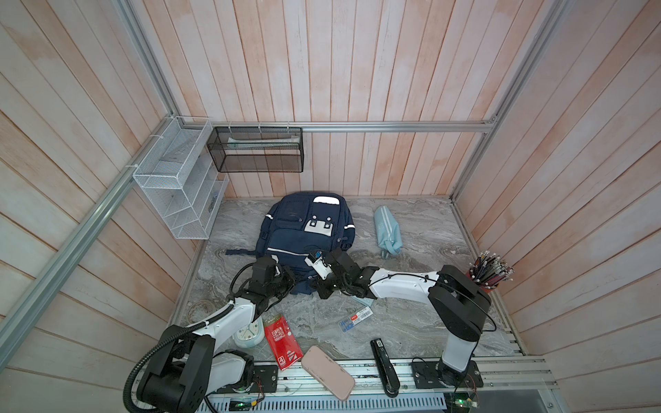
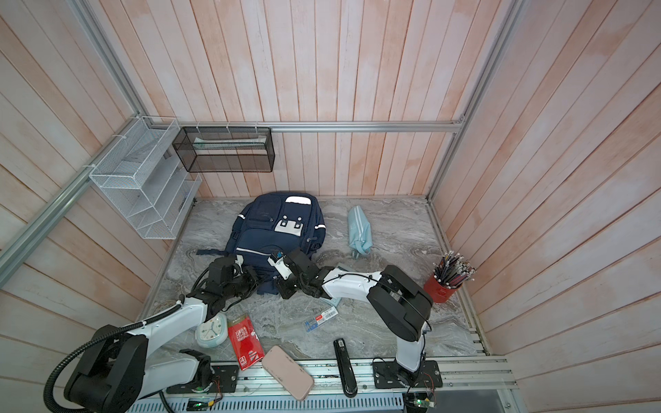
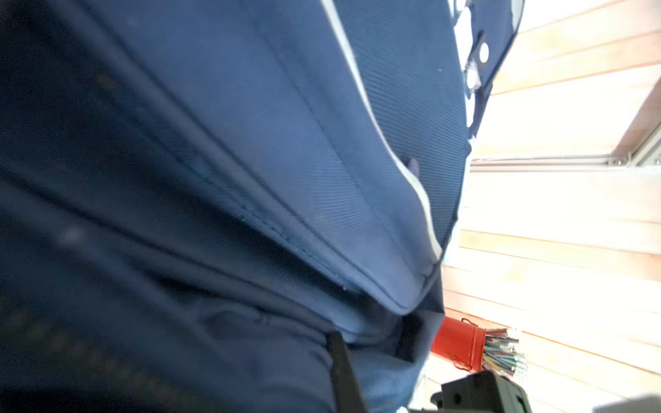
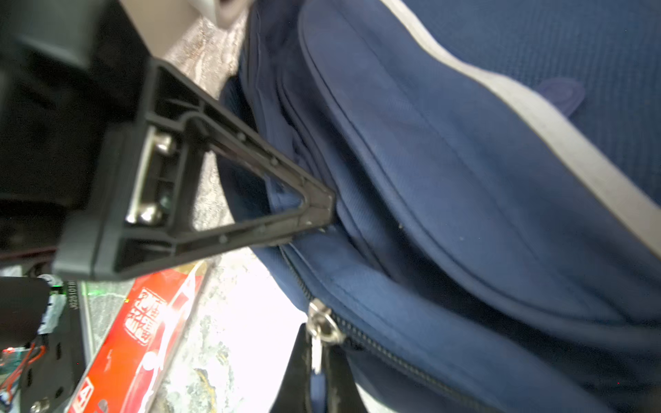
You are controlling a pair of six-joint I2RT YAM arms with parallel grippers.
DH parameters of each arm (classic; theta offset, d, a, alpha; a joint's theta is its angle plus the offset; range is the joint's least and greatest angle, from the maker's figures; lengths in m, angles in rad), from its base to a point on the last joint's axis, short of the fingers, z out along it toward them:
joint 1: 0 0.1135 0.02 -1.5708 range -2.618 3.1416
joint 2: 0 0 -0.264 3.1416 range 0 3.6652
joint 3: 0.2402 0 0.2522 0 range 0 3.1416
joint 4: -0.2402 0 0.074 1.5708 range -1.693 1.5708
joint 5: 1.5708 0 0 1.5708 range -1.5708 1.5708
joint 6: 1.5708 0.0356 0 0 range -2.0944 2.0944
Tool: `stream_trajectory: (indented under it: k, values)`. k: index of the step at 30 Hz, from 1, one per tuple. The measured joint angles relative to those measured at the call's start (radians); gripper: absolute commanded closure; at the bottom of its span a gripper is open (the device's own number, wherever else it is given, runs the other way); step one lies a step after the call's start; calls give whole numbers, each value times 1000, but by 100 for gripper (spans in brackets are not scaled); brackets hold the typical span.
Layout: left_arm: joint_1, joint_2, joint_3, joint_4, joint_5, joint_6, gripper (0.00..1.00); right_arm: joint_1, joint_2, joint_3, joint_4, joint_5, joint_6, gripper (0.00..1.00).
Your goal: Pack the student bag
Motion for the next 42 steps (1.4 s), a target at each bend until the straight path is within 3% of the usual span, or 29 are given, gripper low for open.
stream_trajectory:
  k: [4,11,20,22,26,33,38,40,42]
  values:
    - [24,-54,9,-42,21,16,100,-74,-25,-79,31,-7,4,100]
    - [89,-216,-14,-95,51,27,100,-350,-47,-121,47,-37,5,100]
    - [85,-263,-26,-158,71,42,100,-412,-5,-87,-1,-58,2,100]
    - [85,-262,-33,-158,70,46,100,-413,-5,-87,0,-68,2,86]
    - [92,-241,-37,-161,62,62,100,-427,-22,-107,2,-26,3,71]
    - [101,-220,-37,-165,58,72,100,-456,-193,-173,30,102,-13,66]
    - [101,-224,-37,-166,56,72,100,-454,-230,-175,77,110,-45,66]
    - [101,-230,-37,-166,56,72,100,-446,-230,-188,90,113,-57,62]
    - [101,-233,-37,-167,56,82,100,-436,-230,-204,106,118,-67,48]
